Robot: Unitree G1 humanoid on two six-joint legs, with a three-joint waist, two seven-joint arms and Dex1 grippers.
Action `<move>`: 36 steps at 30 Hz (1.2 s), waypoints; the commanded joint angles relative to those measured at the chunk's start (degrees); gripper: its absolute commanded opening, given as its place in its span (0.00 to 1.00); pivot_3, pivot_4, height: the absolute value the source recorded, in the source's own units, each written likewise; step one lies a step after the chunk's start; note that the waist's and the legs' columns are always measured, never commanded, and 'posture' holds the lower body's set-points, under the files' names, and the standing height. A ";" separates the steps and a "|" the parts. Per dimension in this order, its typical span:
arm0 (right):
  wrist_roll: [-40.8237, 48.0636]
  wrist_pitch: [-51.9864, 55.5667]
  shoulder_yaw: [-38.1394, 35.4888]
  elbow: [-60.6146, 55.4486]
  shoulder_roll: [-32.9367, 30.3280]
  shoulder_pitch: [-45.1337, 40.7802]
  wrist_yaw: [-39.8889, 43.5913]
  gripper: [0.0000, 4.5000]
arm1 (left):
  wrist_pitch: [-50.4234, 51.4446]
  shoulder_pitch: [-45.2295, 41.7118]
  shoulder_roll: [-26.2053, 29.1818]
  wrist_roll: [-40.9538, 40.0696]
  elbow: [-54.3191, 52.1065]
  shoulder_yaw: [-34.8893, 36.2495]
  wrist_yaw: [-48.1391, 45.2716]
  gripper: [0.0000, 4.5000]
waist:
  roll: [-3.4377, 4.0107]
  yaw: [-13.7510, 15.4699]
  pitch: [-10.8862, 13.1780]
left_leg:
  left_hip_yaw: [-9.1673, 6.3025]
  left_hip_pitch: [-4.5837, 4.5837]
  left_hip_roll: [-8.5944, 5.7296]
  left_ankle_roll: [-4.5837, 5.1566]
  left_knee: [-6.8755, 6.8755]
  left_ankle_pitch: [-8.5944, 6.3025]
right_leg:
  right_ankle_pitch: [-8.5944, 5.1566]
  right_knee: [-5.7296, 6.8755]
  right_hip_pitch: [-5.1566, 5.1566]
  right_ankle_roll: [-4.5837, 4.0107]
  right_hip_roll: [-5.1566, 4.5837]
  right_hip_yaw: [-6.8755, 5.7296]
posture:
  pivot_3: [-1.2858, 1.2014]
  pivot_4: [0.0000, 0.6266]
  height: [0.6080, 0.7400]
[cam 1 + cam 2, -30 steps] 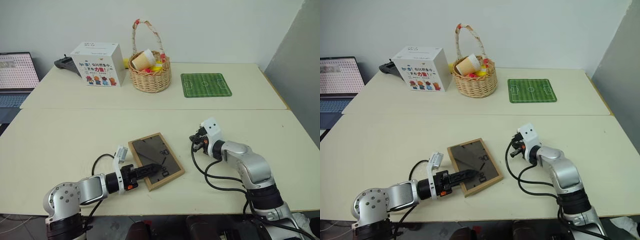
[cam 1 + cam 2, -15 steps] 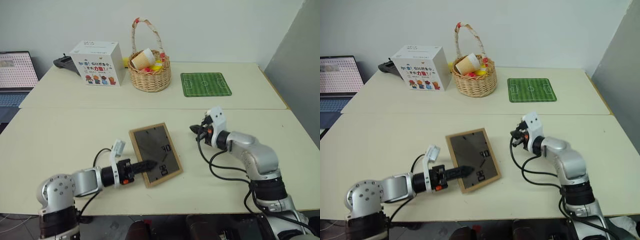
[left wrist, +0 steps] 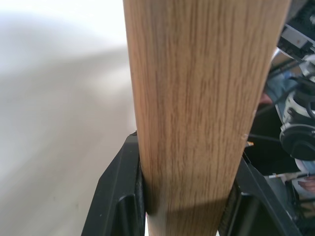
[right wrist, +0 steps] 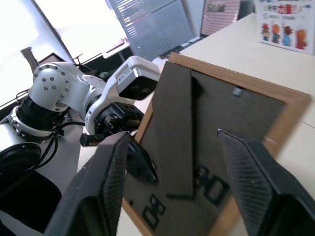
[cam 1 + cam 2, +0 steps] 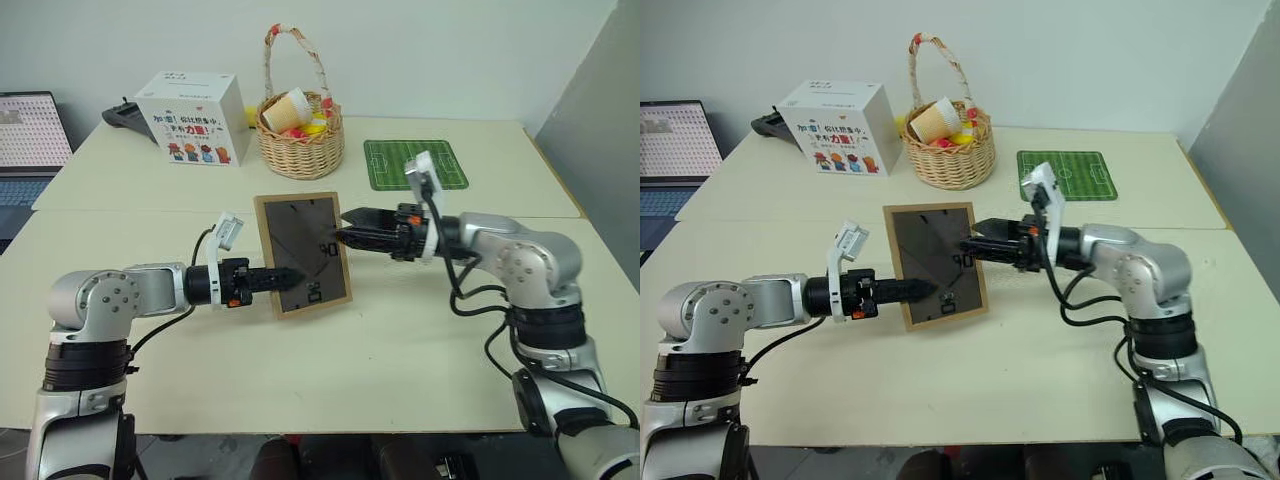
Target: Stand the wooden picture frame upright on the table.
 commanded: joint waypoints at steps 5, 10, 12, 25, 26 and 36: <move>-5.79 -9.15 4.57 3.58 6.76 -3.52 -3.72 1.00 | -3.31 -2.75 1.14 1.80 -1.06 -1.95 -4.44 0.28 | 0.00 0.06 0.00 | 0.03 -0.14 -0.03 -0.01 0.05 0.01 | 0.00 0.14 -0.19 0.00 -0.22 0.02 | 0.52 0.24 1.00; 0.34 -4.31 3.91 -3.73 5.59 -0.70 -0.82 1.00 | -3.90 -3.05 1.08 2.83 -0.14 -2.06 -5.10 0.28 | 0.00 0.09 0.00 | 0.01 -0.15 -0.02 -0.02 0.09 0.02 | -0.02 0.28 -0.23 -0.03 -0.23 -0.02 | 0.52 0.24 1.00; 6.13 1.16 1.64 -8.10 2.58 1.65 1.45 1.00 | -4.32 -2.83 1.62 3.34 0.29 -2.10 -5.66 0.28 | 0.00 0.33 0.00 | -0.01 -0.15 -0.03 -0.02 0.10 0.02 | -0.02 0.33 -0.22 -0.03 -0.24 -0.04 | 0.52 0.24 1.00; -23.76 -40.03 3.32 -3.16 -17.49 11.93 -4.80 1.00 | 0.06 -1.29 1.09 0.75 -0.08 -0.48 -6.50 0.28 | -0.01 0.57 0.00 | 0.06 -0.06 -0.12 0.22 0.17 0.00 | -0.05 0.58 -0.20 -0.04 -0.02 -0.04 | 0.52 0.24 1.00; -32.91 -54.27 6.37 0.08 -20.10 13.00 -6.86 1.00 | 0.97 -1.48 0.88 0.20 0.05 -0.19 -6.40 0.28 | -0.02 0.62 0.00 | 0.07 -0.07 -0.13 0.22 0.18 0.00 | -0.05 0.56 -0.19 -0.03 -0.02 -0.05 | 0.52 0.24 1.00; -71.14 -112.20 13.08 27.97 -19.26 3.43 -36.82 1.00 | 15.06 -4.92 -5.37 -6.87 3.95 4.99 -1.52 0.28 | -0.04 -0.43 0.01 | 0.10 0.03 -0.11 -0.16 0.25 0.22 | -0.06 0.72 -0.18 -0.01 -0.10 0.11 | 0.52 0.24 1.00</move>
